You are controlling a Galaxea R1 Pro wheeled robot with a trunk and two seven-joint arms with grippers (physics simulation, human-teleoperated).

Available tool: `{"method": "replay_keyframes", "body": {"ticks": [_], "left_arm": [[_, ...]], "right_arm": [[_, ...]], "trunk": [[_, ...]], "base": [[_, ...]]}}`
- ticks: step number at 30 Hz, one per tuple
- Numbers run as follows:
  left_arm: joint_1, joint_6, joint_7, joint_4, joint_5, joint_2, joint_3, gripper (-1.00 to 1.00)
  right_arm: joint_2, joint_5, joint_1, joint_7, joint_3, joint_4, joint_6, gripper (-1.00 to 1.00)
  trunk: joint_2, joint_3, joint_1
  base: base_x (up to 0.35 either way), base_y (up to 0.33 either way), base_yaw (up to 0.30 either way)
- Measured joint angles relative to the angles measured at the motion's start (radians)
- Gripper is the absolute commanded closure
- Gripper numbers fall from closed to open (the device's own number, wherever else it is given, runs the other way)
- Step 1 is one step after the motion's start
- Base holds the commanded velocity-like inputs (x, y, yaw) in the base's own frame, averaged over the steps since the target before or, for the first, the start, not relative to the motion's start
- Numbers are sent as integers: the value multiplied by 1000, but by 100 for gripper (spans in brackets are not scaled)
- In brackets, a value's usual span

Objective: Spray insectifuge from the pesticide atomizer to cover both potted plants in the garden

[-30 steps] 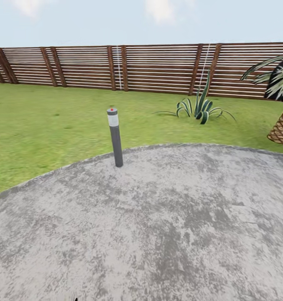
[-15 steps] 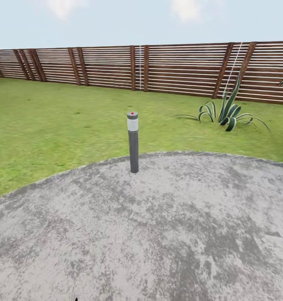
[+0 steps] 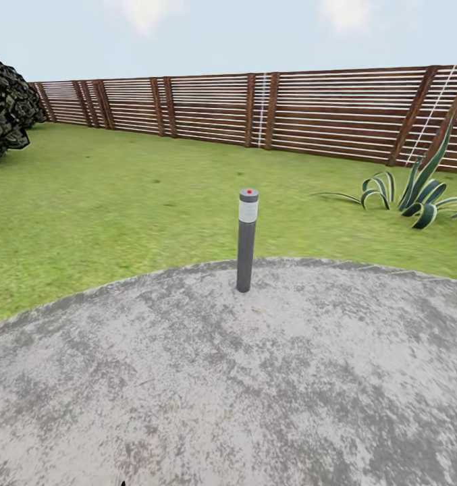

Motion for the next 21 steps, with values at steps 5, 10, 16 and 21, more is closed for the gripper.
{"method": "replay_keyframes", "body": {"ticks": [5,10,16,21], "left_arm": [[0,0,0,0,0,0,0,-100],[0,0,0,0,0,0,0,-100],[0,0,0,0,0,0,0,-100],[0,0,0,0,0,0,0,-100]], "right_arm": [[0,0,0,0,0,0,0,-100],[0,0,0,0,0,0,0,-100],[0,0,0,0,0,0,0,-100],[0,0,0,0,1,0,0,-100]], "trunk": [[0,0,0],[0,0,0],[0,0,0],[0,0,0]], "base": [[337,0,273],[337,0,273],[337,0,273],[337,33,273]]}}
